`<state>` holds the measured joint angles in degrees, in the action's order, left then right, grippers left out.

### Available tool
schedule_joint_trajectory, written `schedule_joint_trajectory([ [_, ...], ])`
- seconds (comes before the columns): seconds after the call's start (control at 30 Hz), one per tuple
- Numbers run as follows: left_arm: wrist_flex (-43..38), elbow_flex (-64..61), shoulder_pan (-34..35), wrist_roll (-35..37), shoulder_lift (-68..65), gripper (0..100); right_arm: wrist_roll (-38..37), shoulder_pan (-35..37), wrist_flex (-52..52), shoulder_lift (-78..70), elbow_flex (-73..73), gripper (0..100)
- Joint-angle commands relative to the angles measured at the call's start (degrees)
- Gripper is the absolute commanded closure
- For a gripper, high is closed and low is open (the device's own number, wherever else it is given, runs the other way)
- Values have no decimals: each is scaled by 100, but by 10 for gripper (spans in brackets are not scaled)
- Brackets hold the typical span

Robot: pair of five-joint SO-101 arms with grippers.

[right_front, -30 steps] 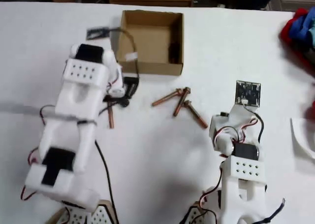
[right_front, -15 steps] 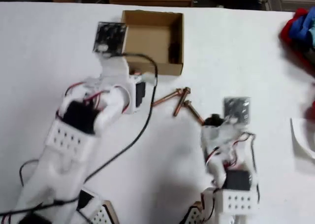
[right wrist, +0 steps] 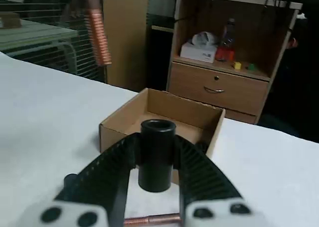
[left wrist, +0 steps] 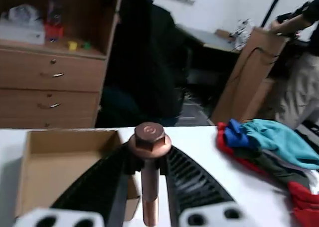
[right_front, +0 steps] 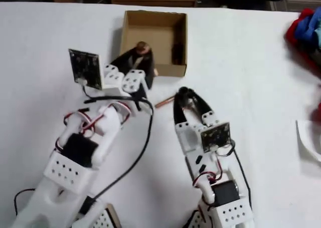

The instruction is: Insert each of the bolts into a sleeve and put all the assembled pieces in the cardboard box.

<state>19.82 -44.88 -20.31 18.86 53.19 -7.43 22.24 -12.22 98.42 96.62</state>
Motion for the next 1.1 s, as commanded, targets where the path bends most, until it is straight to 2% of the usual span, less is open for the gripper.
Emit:
schedule_joint_trajectory([
  [0.0,-431,22,-448,-26,202,974,-18,242,198,-13,62,978],
  [0.17,-448,-40,-905,-26,176,974,-18,215,198,-22,62,978],
  [0.5,-501,22,-923,-26,-703,974,-18,110,198,13,62,978],
  [0.7,-484,-22,-897,-26,-782,974,-18,-338,224,13,62,978],
  [1.07,-484,-365,-1081,-18,-791,974,-18,-347,224,13,62,978],
])
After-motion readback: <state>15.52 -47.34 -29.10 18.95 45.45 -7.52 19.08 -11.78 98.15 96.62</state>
